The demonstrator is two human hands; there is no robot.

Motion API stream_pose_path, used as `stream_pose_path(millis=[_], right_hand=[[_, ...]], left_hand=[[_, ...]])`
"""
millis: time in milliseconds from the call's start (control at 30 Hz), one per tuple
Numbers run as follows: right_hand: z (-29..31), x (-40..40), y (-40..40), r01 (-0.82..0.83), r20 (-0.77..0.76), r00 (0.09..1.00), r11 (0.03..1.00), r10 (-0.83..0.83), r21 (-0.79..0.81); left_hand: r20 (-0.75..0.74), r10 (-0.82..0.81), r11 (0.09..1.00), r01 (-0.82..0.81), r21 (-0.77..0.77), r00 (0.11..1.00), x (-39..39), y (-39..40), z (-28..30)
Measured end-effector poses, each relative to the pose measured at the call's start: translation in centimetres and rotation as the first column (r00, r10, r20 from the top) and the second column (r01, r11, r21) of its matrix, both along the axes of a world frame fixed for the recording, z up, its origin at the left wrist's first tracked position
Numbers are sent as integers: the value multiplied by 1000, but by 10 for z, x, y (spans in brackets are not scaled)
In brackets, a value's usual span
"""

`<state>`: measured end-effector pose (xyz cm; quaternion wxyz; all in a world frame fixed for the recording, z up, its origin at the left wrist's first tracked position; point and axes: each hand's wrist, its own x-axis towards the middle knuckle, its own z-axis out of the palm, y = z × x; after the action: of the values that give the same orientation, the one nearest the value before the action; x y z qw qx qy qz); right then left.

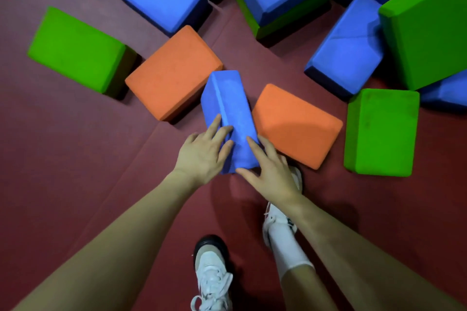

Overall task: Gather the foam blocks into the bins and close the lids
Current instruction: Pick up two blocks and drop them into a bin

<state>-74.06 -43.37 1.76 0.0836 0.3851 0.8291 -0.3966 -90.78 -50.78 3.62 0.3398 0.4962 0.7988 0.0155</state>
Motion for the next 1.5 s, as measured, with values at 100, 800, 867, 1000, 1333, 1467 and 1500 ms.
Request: stream_pose_path(millis=[100,800,867,1000,1333,1467,1500], right_hand=[[-10,10,-19,-126,14,992,991,127,-48],[-87,10,101,-249,446,880,958,164,140],[-91,9,100,-260,463,869,956,171,134],[-86,7,104,-303,470,860,940,199,155],[-41,12,169,-71,185,981,990,48,119],[-30,9,182,-84,176,984,962,39,259],[-28,11,184,-147,225,970,960,93,237]], left_hand=[[14,63,997,-63,-36,998,8,-30,-10],[-160,369,920,-335,203,915,26,43,-61],[-169,338,933,-307,187,926,24,41,-62],[-157,359,931,-342,126,920,24,44,-52],[-161,305,949,-286,128,939,19,76,-17],[-148,267,964,-262,55,952,18,105,-6],[-144,261,965,-262,16,954,18,110,-7]])
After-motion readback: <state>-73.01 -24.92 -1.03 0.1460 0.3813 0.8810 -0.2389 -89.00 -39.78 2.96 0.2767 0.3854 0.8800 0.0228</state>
